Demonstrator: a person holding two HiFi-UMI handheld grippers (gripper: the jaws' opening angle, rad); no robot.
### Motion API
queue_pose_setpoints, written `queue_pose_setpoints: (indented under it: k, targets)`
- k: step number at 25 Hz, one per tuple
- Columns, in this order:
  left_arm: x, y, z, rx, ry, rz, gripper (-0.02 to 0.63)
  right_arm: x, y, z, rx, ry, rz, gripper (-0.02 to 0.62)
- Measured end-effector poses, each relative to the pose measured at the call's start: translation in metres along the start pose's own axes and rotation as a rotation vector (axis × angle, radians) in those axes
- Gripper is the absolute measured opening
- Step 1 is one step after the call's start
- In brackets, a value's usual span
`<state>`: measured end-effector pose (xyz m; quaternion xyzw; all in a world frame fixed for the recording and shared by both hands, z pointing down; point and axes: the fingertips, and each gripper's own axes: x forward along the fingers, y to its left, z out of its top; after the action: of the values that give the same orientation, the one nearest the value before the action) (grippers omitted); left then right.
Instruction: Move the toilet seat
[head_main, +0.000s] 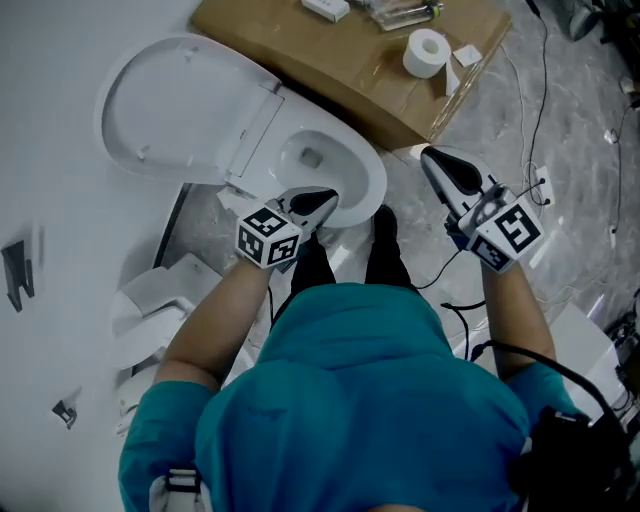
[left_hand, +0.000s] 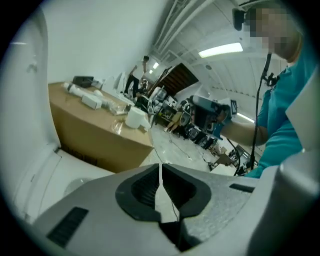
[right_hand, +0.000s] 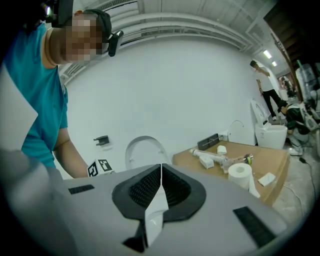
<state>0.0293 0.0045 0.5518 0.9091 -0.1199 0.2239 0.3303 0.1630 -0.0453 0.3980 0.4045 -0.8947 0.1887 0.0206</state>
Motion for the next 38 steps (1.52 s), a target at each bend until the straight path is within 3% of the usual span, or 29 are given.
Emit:
queue_pose_setpoints:
  k: [5, 10, 14, 18, 23, 32, 38]
  targets:
    - [0.065, 0.041, -0.088, -0.053, 0.207, 0.017, 0.006, -0.008, -0.035, -0.059, 0.009, 0.057, -0.07, -0.002]
    - [0.124, 0.063, -0.172, -0.127, 0.407, -0.004, 0.026, -0.003, -0.062, -0.106, 0.038, 0.071, -0.078, -0.002]
    - [0.168, 0.073, -0.214, -0.155, 0.502, -0.032, 0.085, 0.003, -0.079, -0.143, 0.061, 0.084, -0.071, -0.002]
    - [0.201, 0.091, -0.247, -0.136, 0.589, -0.01, 0.199, 0.004, -0.092, -0.175, 0.091, 0.094, -0.073, -0.002]
    - [0.226, 0.097, -0.275, -0.161, 0.652, -0.006, 0.271, -0.004, -0.101, -0.203, 0.154, 0.097, -0.086, -0.002]
    - [0.251, 0.095, -0.29, -0.155, 0.736, 0.021, 0.278, -0.016, -0.112, -0.214, 0.184, 0.09, -0.112, -0.002]
    - [0.26, 0.097, -0.3, -0.094, 0.796, 0.071, 0.278, -0.019, -0.117, -0.219, 0.204, 0.096, -0.116, -0.002]
